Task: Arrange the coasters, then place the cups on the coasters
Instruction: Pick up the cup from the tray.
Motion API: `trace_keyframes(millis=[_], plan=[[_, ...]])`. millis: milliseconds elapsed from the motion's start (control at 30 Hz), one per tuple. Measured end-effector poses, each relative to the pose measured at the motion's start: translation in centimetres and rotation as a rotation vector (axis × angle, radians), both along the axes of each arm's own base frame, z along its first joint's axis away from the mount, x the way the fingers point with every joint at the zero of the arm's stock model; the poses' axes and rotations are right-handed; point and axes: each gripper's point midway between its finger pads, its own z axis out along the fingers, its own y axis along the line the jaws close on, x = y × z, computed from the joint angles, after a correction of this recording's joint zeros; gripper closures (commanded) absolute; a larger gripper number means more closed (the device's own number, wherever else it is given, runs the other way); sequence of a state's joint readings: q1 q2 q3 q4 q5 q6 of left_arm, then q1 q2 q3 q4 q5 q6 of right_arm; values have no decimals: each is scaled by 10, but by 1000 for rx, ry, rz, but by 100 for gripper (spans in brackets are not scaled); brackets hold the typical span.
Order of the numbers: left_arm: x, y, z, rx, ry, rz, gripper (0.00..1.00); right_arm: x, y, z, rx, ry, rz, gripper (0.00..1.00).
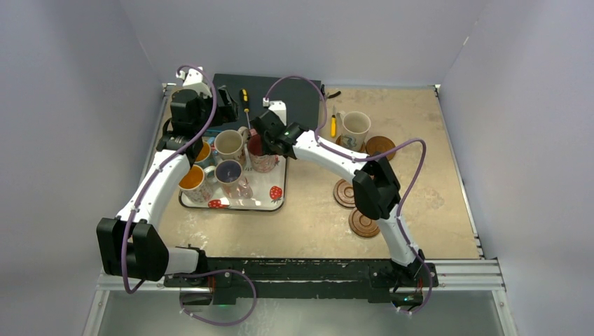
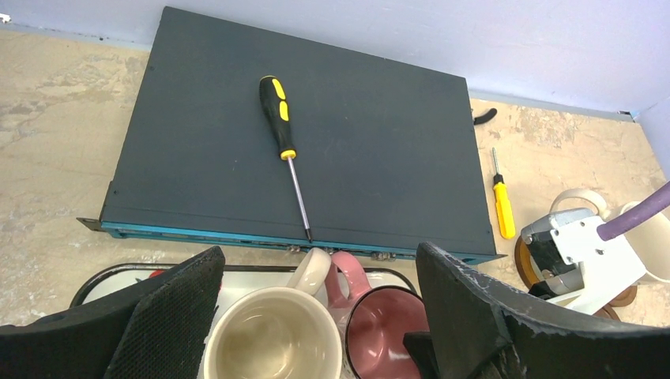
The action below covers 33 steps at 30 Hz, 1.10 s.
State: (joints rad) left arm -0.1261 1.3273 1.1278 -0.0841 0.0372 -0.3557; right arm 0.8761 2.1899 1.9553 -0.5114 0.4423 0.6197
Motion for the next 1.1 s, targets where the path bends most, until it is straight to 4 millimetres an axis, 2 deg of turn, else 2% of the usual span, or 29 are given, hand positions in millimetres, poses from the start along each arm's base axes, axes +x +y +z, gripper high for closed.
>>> trace_keyframes(millis=[67, 167, 333, 500, 733, 867, 1000, 1100], plan=[[0, 0, 0, 0, 1, 0, 13, 0, 0, 0, 2, 1, -1, 62], [0, 0, 0, 0, 1, -1, 13, 0, 2, -3, 3, 6, 2, 73], [0, 0, 0, 0, 1, -1, 13, 4, 7, -10, 9, 11, -1, 81], [0, 0, 0, 0, 1, -1, 13, 3, 0, -12, -25, 16, -16, 100], [0, 0, 0, 0, 1, 0, 14, 4, -4, -10, -35, 13, -33, 100], [0, 2, 2, 2, -5, 12, 15, -4, -15, -8, -63, 31, -36, 100], [-3, 8, 12, 6, -33, 41, 15, -21, -39, 11, -86, 43, -41, 100], [-5, 11, 21, 5, -62, 53, 15, -33, -59, 51, -62, 6, -46, 100]])
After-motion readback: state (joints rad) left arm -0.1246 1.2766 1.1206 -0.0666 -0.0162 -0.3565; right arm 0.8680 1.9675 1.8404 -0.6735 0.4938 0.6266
